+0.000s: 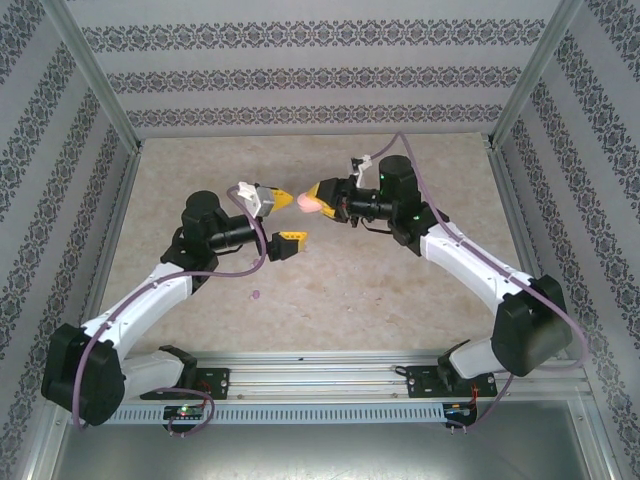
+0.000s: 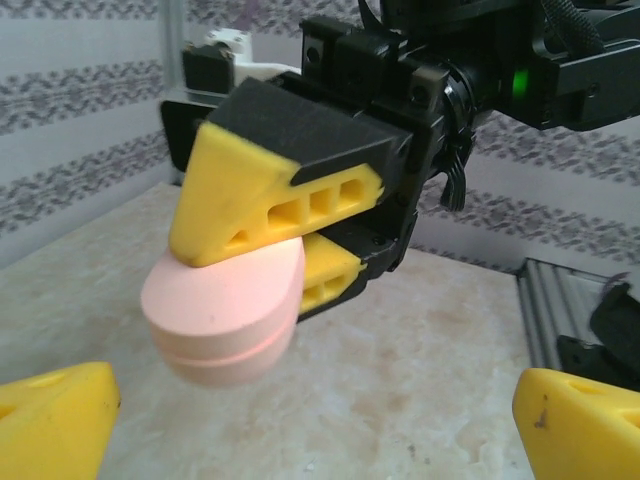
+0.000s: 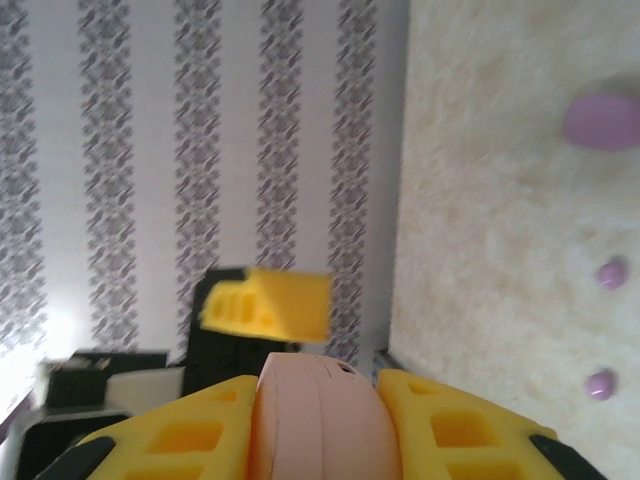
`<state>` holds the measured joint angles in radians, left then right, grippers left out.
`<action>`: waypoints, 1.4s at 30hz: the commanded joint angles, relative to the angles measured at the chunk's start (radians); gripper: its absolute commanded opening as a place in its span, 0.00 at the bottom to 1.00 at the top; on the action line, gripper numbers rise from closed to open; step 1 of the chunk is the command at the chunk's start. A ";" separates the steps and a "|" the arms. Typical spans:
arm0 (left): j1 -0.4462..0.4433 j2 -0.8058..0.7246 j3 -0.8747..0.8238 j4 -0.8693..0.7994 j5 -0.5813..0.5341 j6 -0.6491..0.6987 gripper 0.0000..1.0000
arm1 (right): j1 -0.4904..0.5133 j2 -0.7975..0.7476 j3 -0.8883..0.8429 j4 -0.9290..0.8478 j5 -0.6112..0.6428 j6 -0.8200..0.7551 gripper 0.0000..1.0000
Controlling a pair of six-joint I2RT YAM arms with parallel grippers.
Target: Insert the wireless bluetooth earbuds into the charging case
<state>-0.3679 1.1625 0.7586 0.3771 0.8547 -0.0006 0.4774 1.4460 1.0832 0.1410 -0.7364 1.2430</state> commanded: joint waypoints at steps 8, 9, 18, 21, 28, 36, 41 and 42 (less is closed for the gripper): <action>0.069 -0.040 0.008 -0.233 -0.388 -0.091 1.00 | -0.117 0.365 0.070 -0.044 0.038 -0.283 0.10; 0.079 -0.042 0.004 -0.234 -0.392 -0.090 1.00 | -0.121 0.418 0.100 -0.042 0.033 -0.300 0.10; 0.132 0.016 -0.011 -0.266 -0.384 -0.031 1.00 | -0.162 0.739 0.352 -0.069 0.009 -0.432 0.10; 0.138 0.030 -0.026 -0.249 -0.391 -0.024 1.00 | -0.178 0.780 0.387 -0.107 0.014 -0.474 0.12; 0.142 0.042 -0.040 -0.253 -0.388 -0.004 1.00 | -0.194 0.808 0.392 -0.211 0.042 -0.538 0.25; 0.141 0.020 -0.036 -0.283 -0.377 0.017 1.00 | -0.194 0.732 0.358 -0.337 0.122 -0.608 0.46; 0.143 0.018 -0.005 -0.361 -0.373 0.042 0.98 | -0.200 0.669 0.345 -0.401 0.179 -0.624 0.51; 0.143 0.022 0.011 -0.385 -0.378 0.045 0.97 | -0.199 0.654 0.346 -0.421 0.196 -0.635 0.52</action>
<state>-0.2390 1.1999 0.7307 0.0780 0.4667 0.0055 0.2832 2.1635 1.4433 -0.1787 -0.6125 0.6563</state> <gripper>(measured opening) 0.974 0.516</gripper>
